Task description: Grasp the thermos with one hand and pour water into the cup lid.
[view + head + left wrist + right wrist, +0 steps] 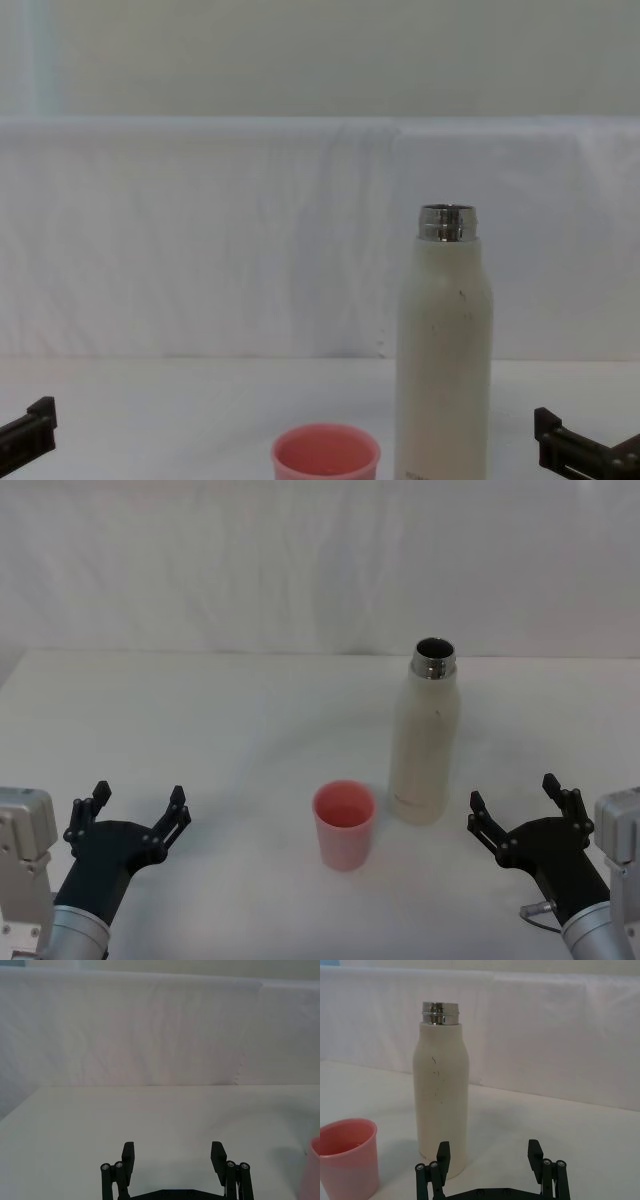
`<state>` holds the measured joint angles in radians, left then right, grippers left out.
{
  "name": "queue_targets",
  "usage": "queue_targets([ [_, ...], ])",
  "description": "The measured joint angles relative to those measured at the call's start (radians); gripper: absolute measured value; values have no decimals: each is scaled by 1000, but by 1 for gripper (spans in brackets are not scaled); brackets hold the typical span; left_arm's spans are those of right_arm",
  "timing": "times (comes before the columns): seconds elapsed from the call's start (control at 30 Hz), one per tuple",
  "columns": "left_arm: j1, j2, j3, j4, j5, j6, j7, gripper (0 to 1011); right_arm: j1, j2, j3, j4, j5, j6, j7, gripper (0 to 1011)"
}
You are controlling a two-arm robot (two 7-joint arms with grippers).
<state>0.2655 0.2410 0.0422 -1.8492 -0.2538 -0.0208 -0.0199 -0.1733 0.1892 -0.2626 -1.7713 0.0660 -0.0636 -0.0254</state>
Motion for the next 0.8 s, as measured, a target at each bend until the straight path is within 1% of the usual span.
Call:
queue_targets([
  [0.8, 0, 0, 0, 0, 0, 0, 0, 1001, 0, 0, 0, 0, 0, 0, -1, 1001],
])
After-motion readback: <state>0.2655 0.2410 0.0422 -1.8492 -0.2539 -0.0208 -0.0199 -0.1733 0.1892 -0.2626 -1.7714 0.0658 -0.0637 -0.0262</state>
